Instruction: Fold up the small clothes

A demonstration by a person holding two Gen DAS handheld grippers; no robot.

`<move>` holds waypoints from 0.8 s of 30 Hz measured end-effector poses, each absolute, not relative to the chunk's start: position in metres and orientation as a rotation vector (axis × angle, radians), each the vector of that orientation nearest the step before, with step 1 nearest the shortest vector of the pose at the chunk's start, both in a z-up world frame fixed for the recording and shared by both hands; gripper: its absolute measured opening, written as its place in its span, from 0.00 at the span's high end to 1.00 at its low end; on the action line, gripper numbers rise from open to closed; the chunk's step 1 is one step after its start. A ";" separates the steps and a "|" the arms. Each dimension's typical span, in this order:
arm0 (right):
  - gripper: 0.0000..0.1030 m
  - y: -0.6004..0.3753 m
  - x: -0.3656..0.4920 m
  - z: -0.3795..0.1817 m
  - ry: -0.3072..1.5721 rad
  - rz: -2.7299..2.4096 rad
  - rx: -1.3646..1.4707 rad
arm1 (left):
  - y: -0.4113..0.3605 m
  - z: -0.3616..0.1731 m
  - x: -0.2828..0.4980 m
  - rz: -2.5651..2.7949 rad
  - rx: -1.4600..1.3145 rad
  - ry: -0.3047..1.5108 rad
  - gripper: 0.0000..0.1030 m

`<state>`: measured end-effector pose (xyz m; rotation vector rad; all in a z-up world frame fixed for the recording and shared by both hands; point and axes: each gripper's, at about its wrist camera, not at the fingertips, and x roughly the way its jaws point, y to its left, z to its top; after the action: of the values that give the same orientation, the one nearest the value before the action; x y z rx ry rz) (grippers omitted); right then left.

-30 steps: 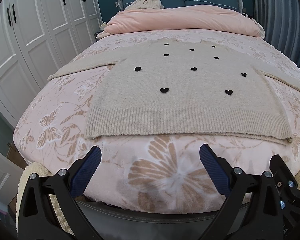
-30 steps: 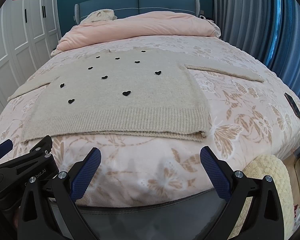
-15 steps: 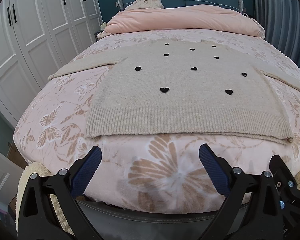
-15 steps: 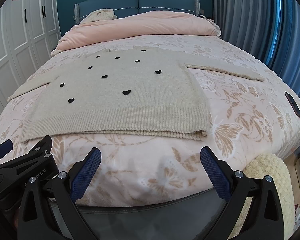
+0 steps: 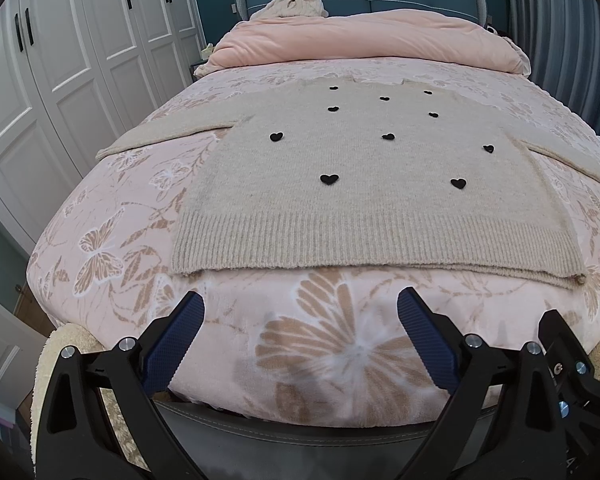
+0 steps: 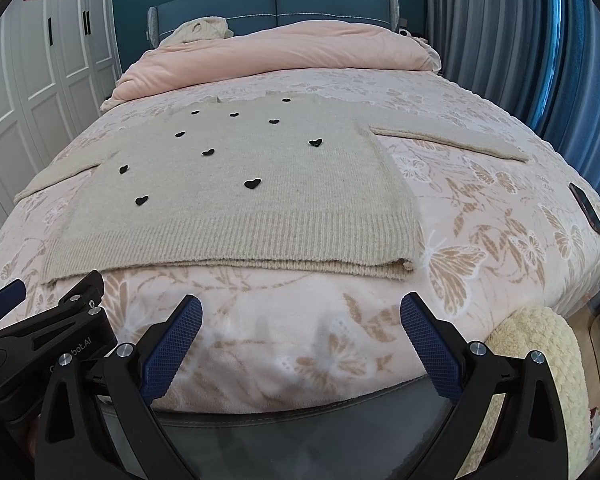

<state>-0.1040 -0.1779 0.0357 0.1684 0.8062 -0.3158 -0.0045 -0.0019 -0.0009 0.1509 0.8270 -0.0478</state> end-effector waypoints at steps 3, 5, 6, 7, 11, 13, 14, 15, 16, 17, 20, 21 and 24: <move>0.05 -0.178 -0.104 0.035 0.806 -0.315 0.168 | -0.002 -0.001 -0.005 -0.048 0.152 0.826 0.08; 0.05 -0.178 -0.104 0.036 0.806 -0.316 0.169 | -0.002 -0.001 -0.004 -0.048 0.151 0.828 0.08; 0.05 -0.178 -0.104 0.035 0.807 -0.316 0.170 | -0.002 -0.001 -0.005 -0.048 0.151 0.828 0.08; 0.05 -0.178 -0.104 0.036 0.807 -0.315 0.169 | -0.002 -0.001 -0.005 -0.048 0.152 0.827 0.08; 0.05 -0.178 -0.104 0.035 0.808 -0.316 0.169 | -0.002 -0.001 -0.005 -0.048 0.152 0.828 0.08; 0.05 -0.178 -0.104 0.036 0.807 -0.315 0.169 | -0.002 -0.001 -0.005 -0.048 0.151 0.828 0.08; 0.05 -0.178 -0.104 0.036 0.807 -0.315 0.170 | -0.002 -0.001 -0.005 -0.047 0.152 0.828 0.08; 0.05 -0.178 -0.104 0.035 0.808 -0.315 0.170 | -0.002 -0.001 -0.005 -0.047 0.151 0.828 0.08; 0.05 -0.178 -0.105 0.035 0.808 -0.315 0.171 | -0.002 -0.001 -0.005 -0.047 0.151 0.828 0.08; 0.05 -0.178 -0.105 0.034 0.808 -0.316 0.171 | -0.002 -0.001 -0.005 -0.047 0.152 0.827 0.08; 0.05 -0.178 -0.104 0.035 0.808 -0.315 0.170 | -0.002 -0.001 -0.005 -0.047 0.152 0.828 0.08; 0.05 -0.178 -0.105 0.034 0.809 -0.315 0.171 | -0.002 -0.001 -0.005 -0.047 0.152 0.828 0.08; 0.05 -0.178 -0.105 0.034 0.808 -0.315 0.169 | -0.002 -0.001 -0.005 -0.047 0.152 0.827 0.08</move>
<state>-0.1045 -0.1782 0.0344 0.1694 0.8084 -0.3154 -0.0053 -0.0020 -0.0010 0.1519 0.8275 -0.0472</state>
